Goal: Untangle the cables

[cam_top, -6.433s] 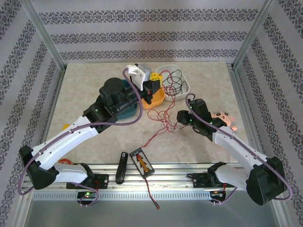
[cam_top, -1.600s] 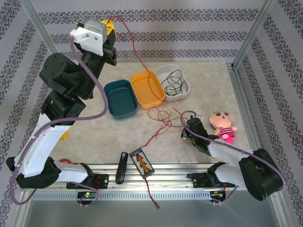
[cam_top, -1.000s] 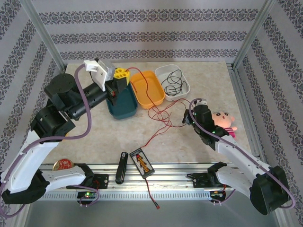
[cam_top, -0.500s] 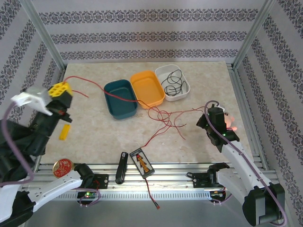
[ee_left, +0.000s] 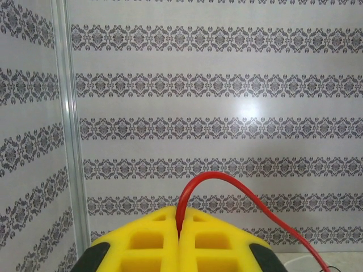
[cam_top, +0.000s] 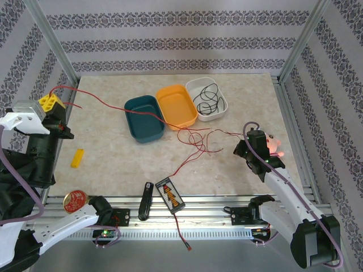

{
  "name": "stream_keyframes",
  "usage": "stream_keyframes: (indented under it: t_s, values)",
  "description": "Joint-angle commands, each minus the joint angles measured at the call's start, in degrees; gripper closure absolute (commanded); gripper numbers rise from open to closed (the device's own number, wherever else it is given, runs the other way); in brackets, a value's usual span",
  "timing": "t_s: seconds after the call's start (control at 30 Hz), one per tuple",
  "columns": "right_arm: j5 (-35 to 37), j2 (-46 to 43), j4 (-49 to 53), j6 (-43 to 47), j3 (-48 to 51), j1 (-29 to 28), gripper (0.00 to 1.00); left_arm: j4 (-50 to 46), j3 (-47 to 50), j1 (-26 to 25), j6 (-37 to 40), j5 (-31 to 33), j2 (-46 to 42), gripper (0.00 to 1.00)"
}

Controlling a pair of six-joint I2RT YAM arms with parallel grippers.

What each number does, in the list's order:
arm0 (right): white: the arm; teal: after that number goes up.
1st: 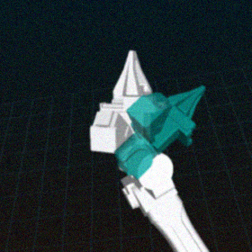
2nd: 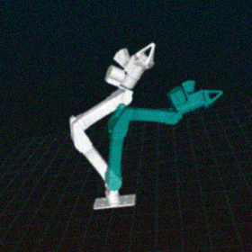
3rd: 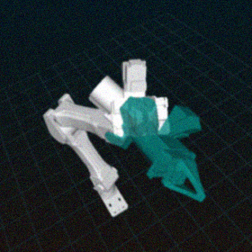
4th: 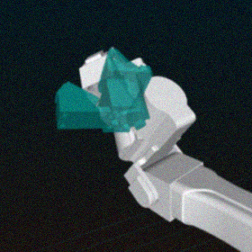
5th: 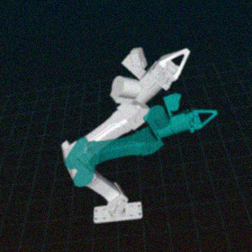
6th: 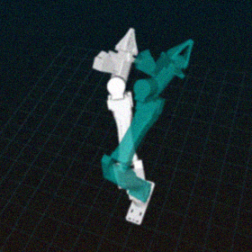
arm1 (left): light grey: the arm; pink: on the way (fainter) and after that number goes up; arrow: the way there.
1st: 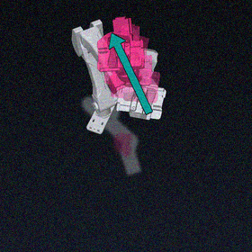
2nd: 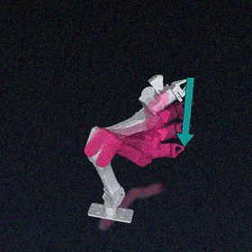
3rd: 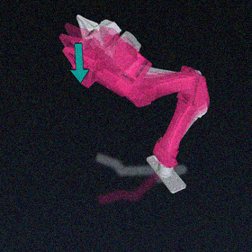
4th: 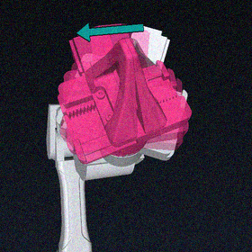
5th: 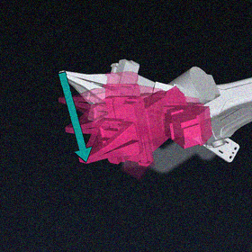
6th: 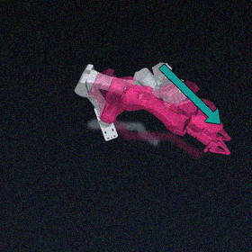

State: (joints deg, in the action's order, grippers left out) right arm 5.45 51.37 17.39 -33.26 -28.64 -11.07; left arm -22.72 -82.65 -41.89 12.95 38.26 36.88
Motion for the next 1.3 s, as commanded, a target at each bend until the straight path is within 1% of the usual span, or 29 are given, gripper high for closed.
stream_keyframes:
  t_s: [0.0,0.07,0.2,0.23,0.3,0.37,0.43,0.47,0.53,0.7,0.8,0.97,1.03,1.13,1.2,1.27]
  values:
    - [-0.20,0.44,-0.14,-0.57,-0.51,0.17,1.00,2.77,-1.84,0.49,2.42,1.73,1.97,1.00]
    - [-1.48,0.95,-0.77,-0.29,-0.46,0.19,1.00,4.09,-1.67,0.49,2.95,1.53,2.56,1.00]
    - [-6.06,2.36,-3.11,0.45,0.40,-1.27,1.00,3.24,-2.36,0.47,0.02,-5.05,4.71,1.00]
    - [-7.10,2.65,-3.61,0.67,0.51,-2.02,0.94,3.10,-2.46,0.49,-1.09,-7.73,5.36,1.00]
    - [-8.30,3.00,-4.03,1.64,0.44,-3.90,0.88,3.10,-2.72,0.49,-3.38,-13.13,6.46,1.00]
    - [-7.67,3.27,-3.81,2.72,0.13,-6.25,0.82,3.96,-3.00,0.49,-5.51,-19.34,8.07,1.00]
    - [-7.81,3.75,-4.26,3.46,0.07,-7.98,0.73,4.41,-4.15,0.48,-7.51,-25.42,10.31,1.00]
    - [-7.91,4.02,-4.81,3.70,0.16,-8.63,0.71,5.16,-4.46,0.45,-8.22,-27.50,11.35,1.00]
    - [-7.96,4.60,-5.97,4.22,0.38,-9.89,0.64,6.09,-5.54,0.49,-9.15,-30.90,13.78,1.00]
    - [-9.50,4.90,-7.61,6.81,0.28,-11.43,0.52,8.87,-8.64,0.49,-9.26,-33.47,18.35,1.00]
    - [-13.05,4.05,-9.40,8.96,0.23,-12.42,0.50,10.47,-10.51,0.50,-9.43,-35.16,20.14,1.00]
    - [-18.45,1.79,-16.25,11.31,-0.05,-15.29,0.47,12.40,-12.74,0.49,-9.61,-37.05,22.28,1.00]
    - [-17.78,1.96,-16.44,11.37,-1.03,-15.38,0.46,13.47,-13.46,0.49,-9.27,-37.36,22.93,1.00]
    - [-14.26,3.45,-13.49,11.86,-3.18,-15.30,0.44,14.82,-14.56,0.49,-8.87,-37.21,23.98,1.00]
    - [-13.99,4.34,-12.53,12.38,-4.04,-15.35,0.39,15.34,-15.23,0.49,-8.67,-37.30,24.85,1.00]
    - [-15.54,4.46,-13.54,12.81,-4.01,-15.38,0.40,15.62,-15.93,0.49,-8.44,-37.23,25.78,1.00]
